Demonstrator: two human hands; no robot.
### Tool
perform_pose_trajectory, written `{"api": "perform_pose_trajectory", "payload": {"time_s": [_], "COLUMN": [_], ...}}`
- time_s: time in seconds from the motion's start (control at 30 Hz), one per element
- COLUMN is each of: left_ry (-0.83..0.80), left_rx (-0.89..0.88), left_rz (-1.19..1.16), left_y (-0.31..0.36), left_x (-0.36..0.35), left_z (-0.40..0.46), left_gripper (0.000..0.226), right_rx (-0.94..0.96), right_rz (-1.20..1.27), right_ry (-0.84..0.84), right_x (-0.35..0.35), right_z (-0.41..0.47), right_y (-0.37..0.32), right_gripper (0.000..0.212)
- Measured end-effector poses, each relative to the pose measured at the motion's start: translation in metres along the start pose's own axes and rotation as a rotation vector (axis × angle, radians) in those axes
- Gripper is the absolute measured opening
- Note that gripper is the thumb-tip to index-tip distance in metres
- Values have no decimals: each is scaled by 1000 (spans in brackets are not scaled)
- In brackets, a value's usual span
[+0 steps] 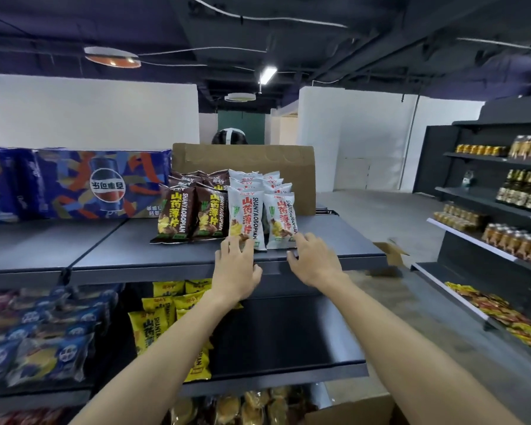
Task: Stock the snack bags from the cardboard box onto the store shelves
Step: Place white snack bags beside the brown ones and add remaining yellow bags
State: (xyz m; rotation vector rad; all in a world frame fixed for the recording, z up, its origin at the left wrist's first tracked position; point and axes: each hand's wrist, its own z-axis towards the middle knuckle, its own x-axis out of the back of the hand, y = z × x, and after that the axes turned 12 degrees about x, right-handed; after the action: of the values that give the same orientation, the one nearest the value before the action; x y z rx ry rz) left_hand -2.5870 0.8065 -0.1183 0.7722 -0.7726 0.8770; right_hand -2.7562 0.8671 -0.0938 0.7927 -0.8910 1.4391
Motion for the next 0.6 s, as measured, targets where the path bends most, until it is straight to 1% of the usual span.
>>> {"api": "perform_pose_trajectory", "payload": {"time_s": [0.07,0.13,0.2,0.27,0.33,0.47,0.53,0.6], "left_ry": [-18,-105,-188,-245,-289,-348,-387,-453], "left_rx": [-153,-217,-228,-229,-234,-227,-213,-215], "left_rz": [57,48,71,96,97,99,93,87], "left_y": [13,32,55,78,101,143,158,168], "left_x": [9,18,19,12,1,-24,-45,-70], "left_z": [-3,-7,-12,-21,-32,-60,-75,-94], "left_gripper": [43,29,20,15,12,11,11,13], "right_rx": [36,80,110,109,97,50,2,-26], "right_rz": [-9,-19,-35,-35,-23,35,79,97], "right_ry": [-22,-53,-96,-132,-175,-229,-249,-315], "right_x": [8,14,17,21,25,22,10,-11], "right_z": [-9,-22,-39,-60,-82,-127,-153,-183], "right_y": [9,19,34,53,76,120,138,150], "right_gripper": [37,35,32,25,22,22,25,28]}}
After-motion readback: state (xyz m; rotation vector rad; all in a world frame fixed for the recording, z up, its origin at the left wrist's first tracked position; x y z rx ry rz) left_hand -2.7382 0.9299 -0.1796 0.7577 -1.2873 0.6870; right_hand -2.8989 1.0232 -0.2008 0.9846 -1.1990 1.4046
